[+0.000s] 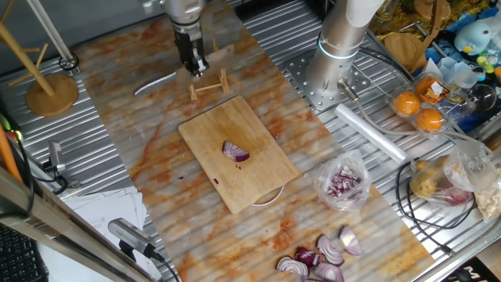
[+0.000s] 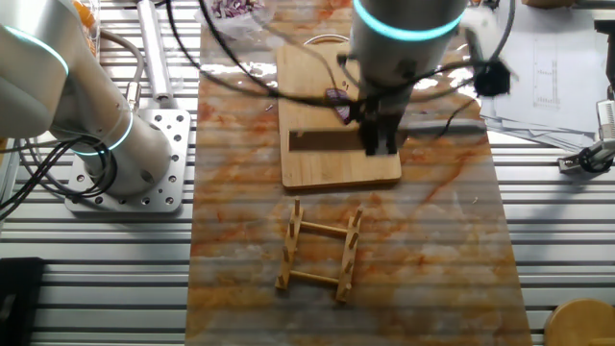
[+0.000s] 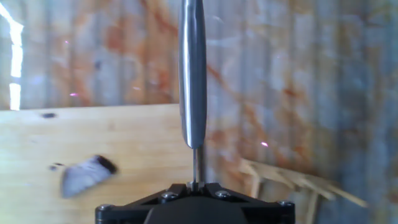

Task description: Chop the onions

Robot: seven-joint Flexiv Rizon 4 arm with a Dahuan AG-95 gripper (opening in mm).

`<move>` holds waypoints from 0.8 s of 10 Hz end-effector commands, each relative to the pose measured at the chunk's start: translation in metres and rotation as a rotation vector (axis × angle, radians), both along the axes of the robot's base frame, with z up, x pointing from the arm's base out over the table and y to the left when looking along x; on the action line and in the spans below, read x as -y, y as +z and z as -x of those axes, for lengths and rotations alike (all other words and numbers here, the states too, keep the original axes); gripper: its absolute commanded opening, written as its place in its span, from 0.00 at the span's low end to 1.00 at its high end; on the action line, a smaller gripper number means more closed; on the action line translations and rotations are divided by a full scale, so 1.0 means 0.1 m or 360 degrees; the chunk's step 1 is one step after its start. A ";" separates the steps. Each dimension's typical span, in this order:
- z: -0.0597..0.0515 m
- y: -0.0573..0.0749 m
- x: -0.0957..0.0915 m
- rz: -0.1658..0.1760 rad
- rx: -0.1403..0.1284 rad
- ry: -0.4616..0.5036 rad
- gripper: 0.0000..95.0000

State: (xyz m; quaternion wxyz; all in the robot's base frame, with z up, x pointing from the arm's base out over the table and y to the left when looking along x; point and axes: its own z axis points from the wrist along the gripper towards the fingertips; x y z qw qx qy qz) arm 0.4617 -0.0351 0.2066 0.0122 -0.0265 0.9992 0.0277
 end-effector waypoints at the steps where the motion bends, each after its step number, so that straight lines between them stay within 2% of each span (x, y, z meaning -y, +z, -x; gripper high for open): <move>1: -0.22 0.05 -0.28 -0.0088 -0.0049 -0.0011 0.00; 2: -0.28 0.09 -0.36 -0.0096 -0.0078 -0.0018 0.00; 3: -0.31 0.11 -0.41 -0.0081 -0.0087 -0.0042 0.00; 5: -0.31 0.11 -0.41 -0.0065 -0.0068 -0.0041 0.00; 6: -0.31 0.11 -0.41 -0.0028 -0.0054 0.0006 0.00; 8: -0.31 0.11 -0.41 0.0092 -0.0039 -0.0015 0.00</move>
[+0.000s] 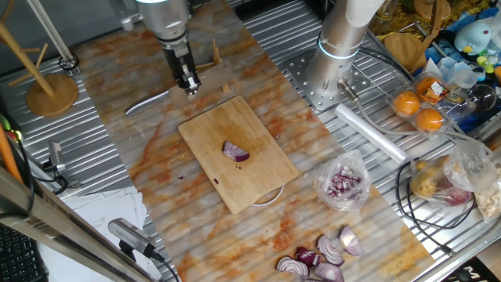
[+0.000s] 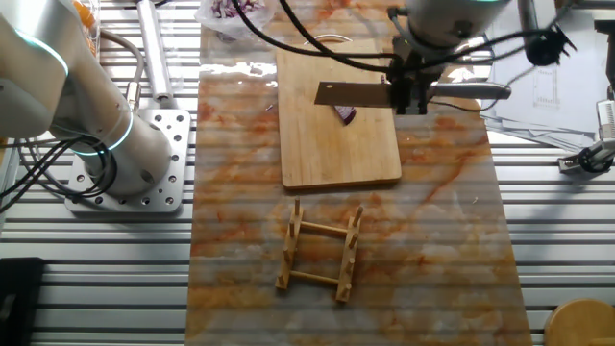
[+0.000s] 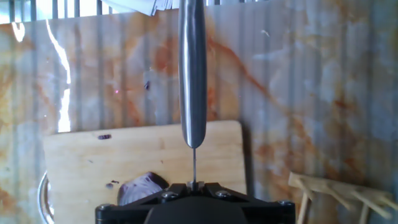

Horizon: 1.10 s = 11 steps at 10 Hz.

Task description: Chop the onions

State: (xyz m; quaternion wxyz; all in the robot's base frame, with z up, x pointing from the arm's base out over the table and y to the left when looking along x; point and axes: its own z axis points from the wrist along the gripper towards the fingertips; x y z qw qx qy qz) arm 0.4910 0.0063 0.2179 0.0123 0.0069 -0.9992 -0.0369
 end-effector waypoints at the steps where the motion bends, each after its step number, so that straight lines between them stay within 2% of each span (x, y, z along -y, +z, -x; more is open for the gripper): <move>1: -0.02 0.00 0.00 0.0118 0.0031 0.0032 0.00; 3: -0.02 0.00 0.00 0.0105 -0.0024 0.0026 0.00; 4: -0.02 0.00 0.00 0.0098 -0.0027 0.0050 0.00; 6: -0.02 0.00 0.00 0.0074 -0.0014 0.0199 0.00; 7: -0.02 0.00 0.00 0.0070 -0.0019 0.0233 0.00; 8: -0.02 0.00 0.00 0.0067 -0.0041 0.0320 0.00; 9: -0.02 0.00 0.00 0.0056 -0.0040 0.0365 0.00; 11: -0.02 0.00 0.00 0.0031 -0.0080 0.0309 0.00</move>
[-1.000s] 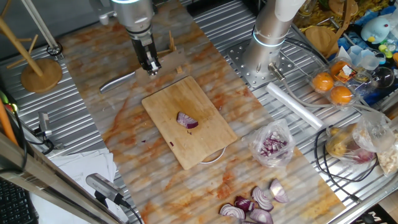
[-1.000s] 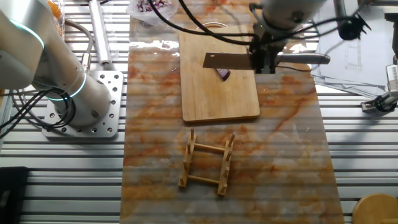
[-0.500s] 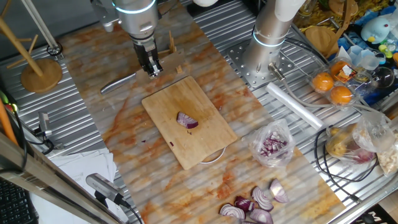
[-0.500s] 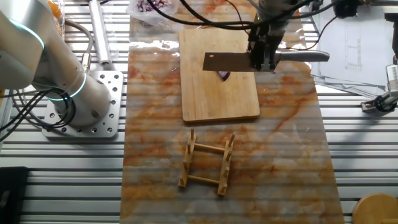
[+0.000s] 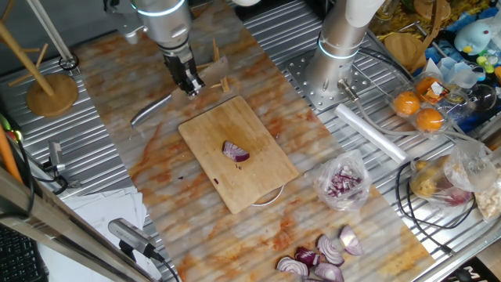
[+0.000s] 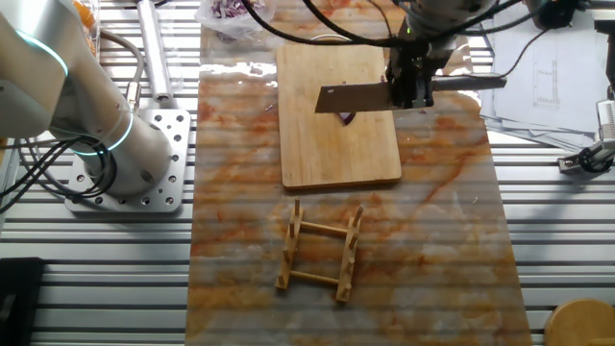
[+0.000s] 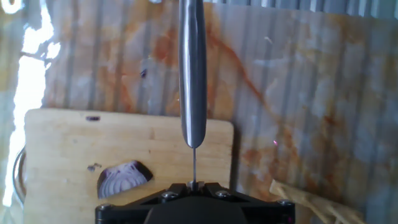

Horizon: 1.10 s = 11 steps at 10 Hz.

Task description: Chop the onions

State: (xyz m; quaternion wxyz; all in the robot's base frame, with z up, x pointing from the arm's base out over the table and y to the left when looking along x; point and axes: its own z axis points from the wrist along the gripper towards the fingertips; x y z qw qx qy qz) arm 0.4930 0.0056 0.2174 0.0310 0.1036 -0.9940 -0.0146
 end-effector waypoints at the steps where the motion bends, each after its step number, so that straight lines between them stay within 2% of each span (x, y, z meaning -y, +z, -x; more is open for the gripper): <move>1: 0.00 0.00 -0.01 -0.0041 -0.0036 0.0024 0.00; 3: 0.00 0.00 -0.01 -0.0044 -0.0036 0.0063 0.00; 4: -0.04 -0.03 -0.21 -0.0042 -0.0043 0.0071 0.00; 5: -0.05 -0.11 -0.47 -0.0039 -0.0037 0.0036 0.00; 6: -0.04 -0.17 -0.59 -0.0030 -0.0032 0.0015 0.00; 7: 0.00 -0.34 -0.83 -0.0023 -0.0007 -0.0021 0.00; 8: 0.01 -0.48 -0.95 -0.0020 0.0005 -0.0041 0.00; 9: 0.00 -0.54 -1.02 -0.0018 0.0009 -0.0059 0.00; 11: -0.01 -0.77 -1.30 -0.0007 -0.0038 -0.0105 0.00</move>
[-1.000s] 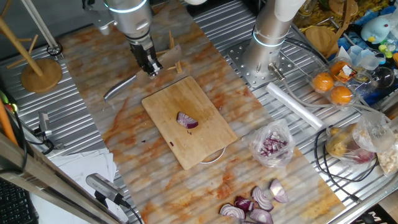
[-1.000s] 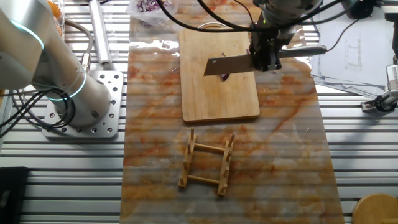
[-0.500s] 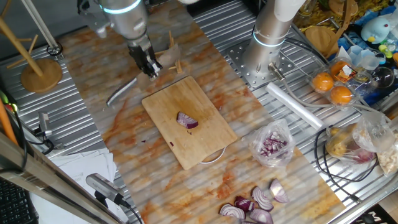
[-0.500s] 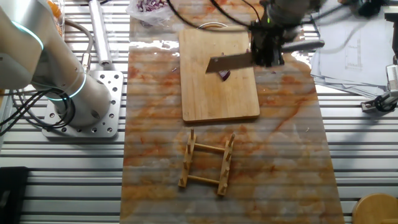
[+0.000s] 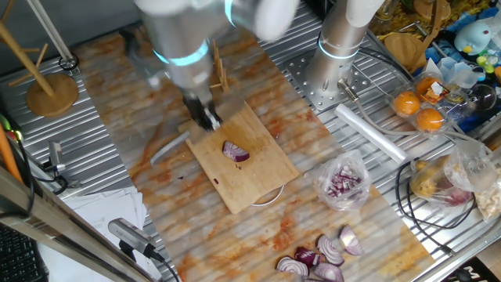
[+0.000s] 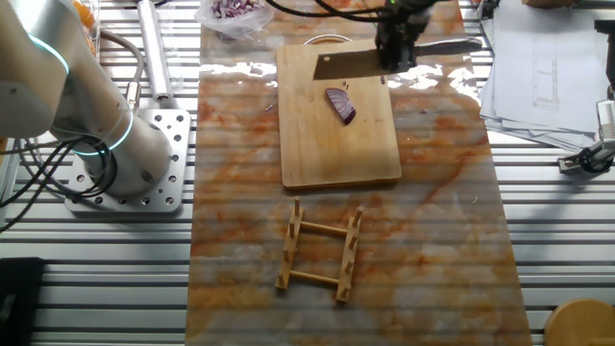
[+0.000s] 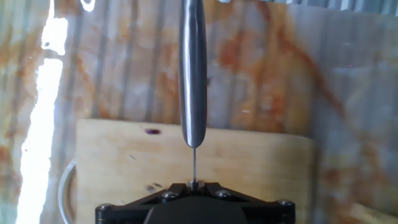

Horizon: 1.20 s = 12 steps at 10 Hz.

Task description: Chop the onions

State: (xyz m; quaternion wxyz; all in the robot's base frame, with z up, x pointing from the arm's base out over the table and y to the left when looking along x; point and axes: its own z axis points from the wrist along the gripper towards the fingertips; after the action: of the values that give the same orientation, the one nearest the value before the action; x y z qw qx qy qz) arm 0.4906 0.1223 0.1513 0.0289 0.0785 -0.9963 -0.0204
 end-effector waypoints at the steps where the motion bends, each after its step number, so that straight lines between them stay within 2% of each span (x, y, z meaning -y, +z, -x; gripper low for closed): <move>1: -0.07 -0.16 -0.15 0.0006 -0.0060 -0.0020 0.00; 4: -0.08 -0.20 -0.16 0.0008 -0.0072 -0.0062 0.00; 5: -0.08 -0.20 -0.16 -0.0015 -0.0033 -0.0088 0.00; 6: -0.08 -0.20 -0.16 -0.0051 -0.0022 -0.0091 0.00; 7: -0.08 -0.20 -0.16 -0.0063 -0.0055 -0.0085 0.00; 9: -0.08 -0.20 -0.16 -0.0063 -0.0080 -0.0052 0.00; 11: -0.08 -0.20 -0.16 -0.0064 -0.0136 -0.0067 0.00; 12: -0.08 -0.20 -0.16 -0.0065 -0.0136 -0.0067 0.00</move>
State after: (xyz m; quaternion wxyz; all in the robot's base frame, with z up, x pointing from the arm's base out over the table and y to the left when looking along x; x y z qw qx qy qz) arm 0.4983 0.1378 0.1318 0.0656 0.0621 -0.9946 -0.0512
